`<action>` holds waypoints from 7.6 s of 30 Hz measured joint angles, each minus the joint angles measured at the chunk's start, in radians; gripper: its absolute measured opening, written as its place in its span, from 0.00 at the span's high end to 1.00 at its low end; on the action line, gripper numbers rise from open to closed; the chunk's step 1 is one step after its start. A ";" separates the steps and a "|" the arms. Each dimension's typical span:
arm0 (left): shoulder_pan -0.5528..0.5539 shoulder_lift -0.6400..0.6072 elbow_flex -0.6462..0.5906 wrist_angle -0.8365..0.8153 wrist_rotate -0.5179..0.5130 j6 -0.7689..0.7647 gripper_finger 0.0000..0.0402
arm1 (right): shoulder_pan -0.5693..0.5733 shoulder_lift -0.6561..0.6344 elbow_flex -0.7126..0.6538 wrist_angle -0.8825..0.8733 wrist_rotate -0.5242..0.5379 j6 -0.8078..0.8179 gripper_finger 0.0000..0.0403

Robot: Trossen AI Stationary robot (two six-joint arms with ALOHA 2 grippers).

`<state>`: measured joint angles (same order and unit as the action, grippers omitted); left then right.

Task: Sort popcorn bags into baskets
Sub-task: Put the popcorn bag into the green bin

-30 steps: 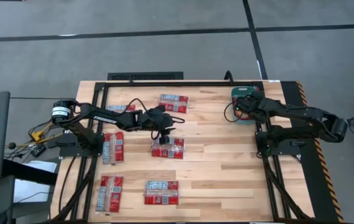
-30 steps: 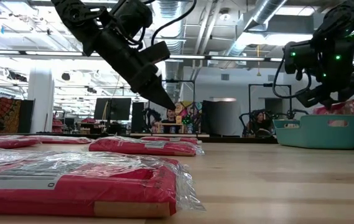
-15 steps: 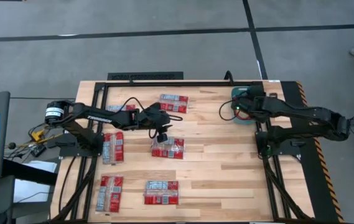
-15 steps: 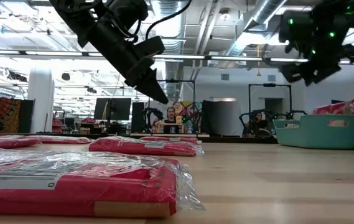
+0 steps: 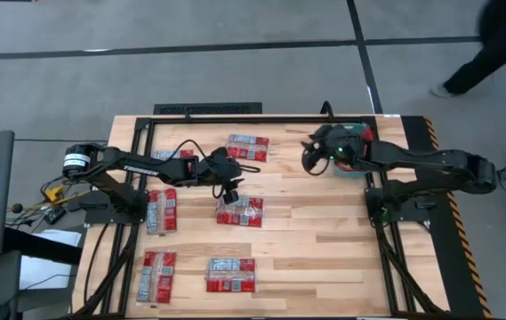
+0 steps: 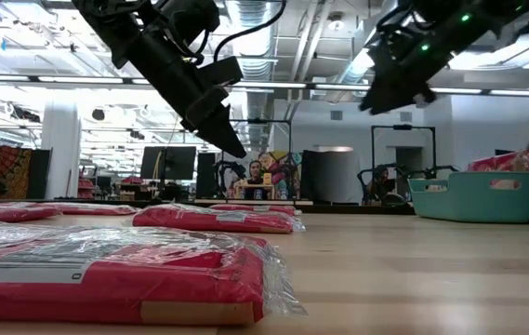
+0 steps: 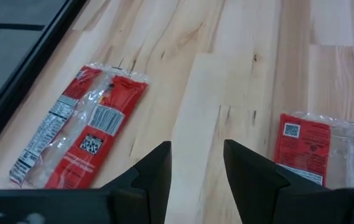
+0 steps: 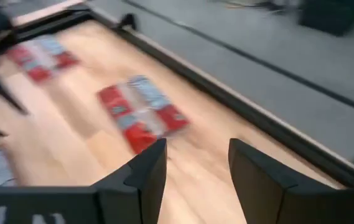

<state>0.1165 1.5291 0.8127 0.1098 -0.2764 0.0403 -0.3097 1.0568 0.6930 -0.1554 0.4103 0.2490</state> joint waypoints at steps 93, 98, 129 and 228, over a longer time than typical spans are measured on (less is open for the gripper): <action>-0.065 -0.450 -0.443 0.451 0.027 -0.034 0.66 | 0.048 0.224 -0.036 0.252 -0.349 0.017 0.99; -0.073 -0.544 -0.485 0.432 0.032 -0.056 0.66 | 0.151 0.042 -0.119 0.262 -0.370 0.055 0.99; -0.096 -0.529 -0.491 0.394 0.007 -0.089 0.66 | 0.417 -0.296 -0.159 0.195 -0.133 0.054 0.99; -0.049 -1.508 -0.788 -0.096 0.061 0.101 0.66 | 0.646 -0.798 -0.159 -0.547 0.320 0.420 0.99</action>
<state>0.0673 0.0212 0.0246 0.0133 -0.2157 0.1417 0.3363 0.2592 0.5335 -0.7026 0.7307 0.6694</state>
